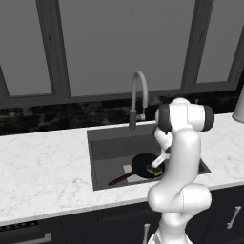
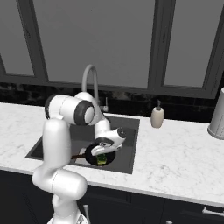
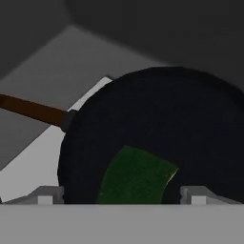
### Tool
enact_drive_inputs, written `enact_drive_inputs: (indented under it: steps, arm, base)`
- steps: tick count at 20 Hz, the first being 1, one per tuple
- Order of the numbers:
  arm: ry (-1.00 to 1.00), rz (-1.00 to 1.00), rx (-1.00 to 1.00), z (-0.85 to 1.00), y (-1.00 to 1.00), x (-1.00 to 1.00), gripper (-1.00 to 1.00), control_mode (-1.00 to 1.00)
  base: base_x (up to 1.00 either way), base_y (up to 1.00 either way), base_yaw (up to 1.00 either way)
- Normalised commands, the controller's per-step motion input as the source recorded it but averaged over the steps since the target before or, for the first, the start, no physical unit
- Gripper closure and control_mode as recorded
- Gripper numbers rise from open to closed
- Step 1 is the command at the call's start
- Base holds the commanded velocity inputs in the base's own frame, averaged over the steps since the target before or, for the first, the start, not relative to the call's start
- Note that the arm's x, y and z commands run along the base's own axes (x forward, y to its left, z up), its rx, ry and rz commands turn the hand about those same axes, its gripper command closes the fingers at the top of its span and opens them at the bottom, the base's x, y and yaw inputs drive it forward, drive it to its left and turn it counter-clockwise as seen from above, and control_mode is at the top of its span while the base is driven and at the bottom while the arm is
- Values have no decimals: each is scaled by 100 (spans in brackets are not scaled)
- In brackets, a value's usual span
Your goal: Pick the pan and sponge and place them into the sink. Then turn on the water.
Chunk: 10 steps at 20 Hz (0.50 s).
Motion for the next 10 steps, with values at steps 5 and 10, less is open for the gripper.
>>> enact_drive_inputs:
  steps: [5,10]
  arm:
    - [-17,-6,9,79,0,-1,-100,-100]
    - [-25,-10,9,79,0,-25,-100,-100]
  base:
    - [0,0,0]
    - [0,0,0]
